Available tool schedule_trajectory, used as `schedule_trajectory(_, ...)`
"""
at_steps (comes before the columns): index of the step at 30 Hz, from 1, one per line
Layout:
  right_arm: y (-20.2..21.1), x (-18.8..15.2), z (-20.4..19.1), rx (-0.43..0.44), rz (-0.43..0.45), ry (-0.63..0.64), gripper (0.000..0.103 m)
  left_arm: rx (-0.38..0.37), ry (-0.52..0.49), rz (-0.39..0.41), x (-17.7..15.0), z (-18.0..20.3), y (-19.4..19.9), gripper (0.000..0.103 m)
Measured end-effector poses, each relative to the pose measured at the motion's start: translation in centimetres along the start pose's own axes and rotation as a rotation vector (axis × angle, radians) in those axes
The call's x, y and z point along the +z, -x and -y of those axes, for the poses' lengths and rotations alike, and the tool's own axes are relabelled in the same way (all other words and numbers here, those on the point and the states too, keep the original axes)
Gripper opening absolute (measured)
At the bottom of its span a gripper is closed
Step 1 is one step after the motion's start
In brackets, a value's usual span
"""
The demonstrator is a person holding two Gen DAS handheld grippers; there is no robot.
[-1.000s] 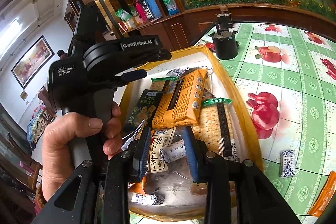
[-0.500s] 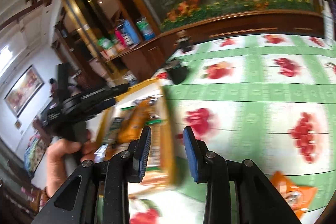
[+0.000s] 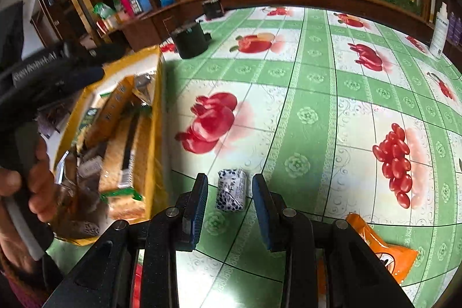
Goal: Organize snacks
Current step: 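Grasp another black-and-white candy with right gripper while left moves to orange bag, then grasp the orange snack bag by its corner with the left gripper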
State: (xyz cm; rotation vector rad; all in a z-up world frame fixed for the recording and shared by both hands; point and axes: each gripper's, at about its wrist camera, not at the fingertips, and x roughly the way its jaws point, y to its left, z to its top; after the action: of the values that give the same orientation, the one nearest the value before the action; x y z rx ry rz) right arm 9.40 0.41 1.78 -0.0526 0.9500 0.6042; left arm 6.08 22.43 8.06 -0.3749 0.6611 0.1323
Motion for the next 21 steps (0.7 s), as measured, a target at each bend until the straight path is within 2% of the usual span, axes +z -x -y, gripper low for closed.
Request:
schedule_trajectory(6,-1.1,-0.6,-0.8,-0.01,-0.023,0.06,0.034,-0.008,-0.012,0.0,-0.2,0.4,0.1,0.064)
schedule_trajectory(8,-1.5,-0.9,-1.2,-0.037,-0.029,0.09,0.024,-0.01,-0.019,-0.004,-0.3,0.5,0.1,0.064)
schedule_trajectory(9,-1.5,-0.9,-1.2,-0.052,-0.025,0.093,0.024,-0.013,-0.023,-0.004,-0.3,0.7,0.1,0.064)
schedule_trajectory(13,-0.7,-0.4,0.4,-0.024,-0.007,0.014,0.023,-0.035,-0.047,-0.006,-0.5,1.6,0.3,0.064)
schedule_trajectory(16,1.5,-0.2,1.9,-0.007,0.054,-0.029,0.023,-0.085,-0.077,-0.026,-1.1,3.0,0.3,0.064)
schedule_trajectory(21,5.6,-0.8,6.4,-0.057,0.157,-0.115,0.023,-0.156,-0.188,-0.054,-2.9,7.2,0.5,0.064)
